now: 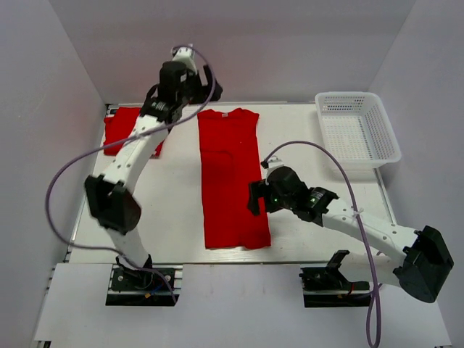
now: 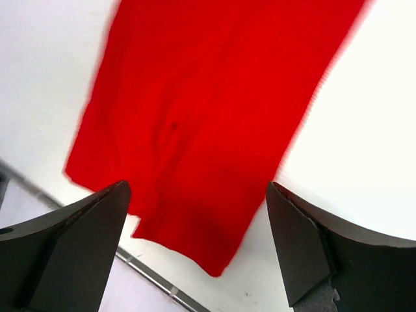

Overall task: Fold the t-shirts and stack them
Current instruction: Rotate the tshirt 90 degrees, then grab the bottom of the folded rectangular tshirt with both arms, then fold the folded rectangular tshirt in 1/3 of the way

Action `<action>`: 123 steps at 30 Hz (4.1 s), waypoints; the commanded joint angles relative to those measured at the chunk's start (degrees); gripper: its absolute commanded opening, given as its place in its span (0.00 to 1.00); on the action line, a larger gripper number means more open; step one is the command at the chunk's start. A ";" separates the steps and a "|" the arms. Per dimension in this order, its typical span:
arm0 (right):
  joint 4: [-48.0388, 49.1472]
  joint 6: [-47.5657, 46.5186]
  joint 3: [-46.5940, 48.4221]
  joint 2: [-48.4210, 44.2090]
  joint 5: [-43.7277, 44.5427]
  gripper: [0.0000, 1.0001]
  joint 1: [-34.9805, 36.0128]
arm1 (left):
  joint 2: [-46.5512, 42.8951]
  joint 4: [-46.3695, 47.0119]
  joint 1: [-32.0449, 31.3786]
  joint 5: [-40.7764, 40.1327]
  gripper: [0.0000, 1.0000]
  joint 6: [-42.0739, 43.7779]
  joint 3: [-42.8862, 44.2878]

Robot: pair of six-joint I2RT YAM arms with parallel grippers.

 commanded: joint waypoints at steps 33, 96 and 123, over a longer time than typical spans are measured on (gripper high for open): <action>-7.67 26.98 -12.88 2.91 2.40 0.67 5.51 | -40.80 -16.41 -25.52 3.39 0.90 -19.68 -78.75; -9.25 10.64 19.81 23.91 19.36 0.00 -2.84 | -15.65 -18.52 -16.12 -14.99 0.00 -11.15 -41.06; -2.74 -1.76 35.63 38.59 9.96 0.00 -13.83 | -6.07 -12.72 -5.66 -11.29 0.00 -7.99 -33.40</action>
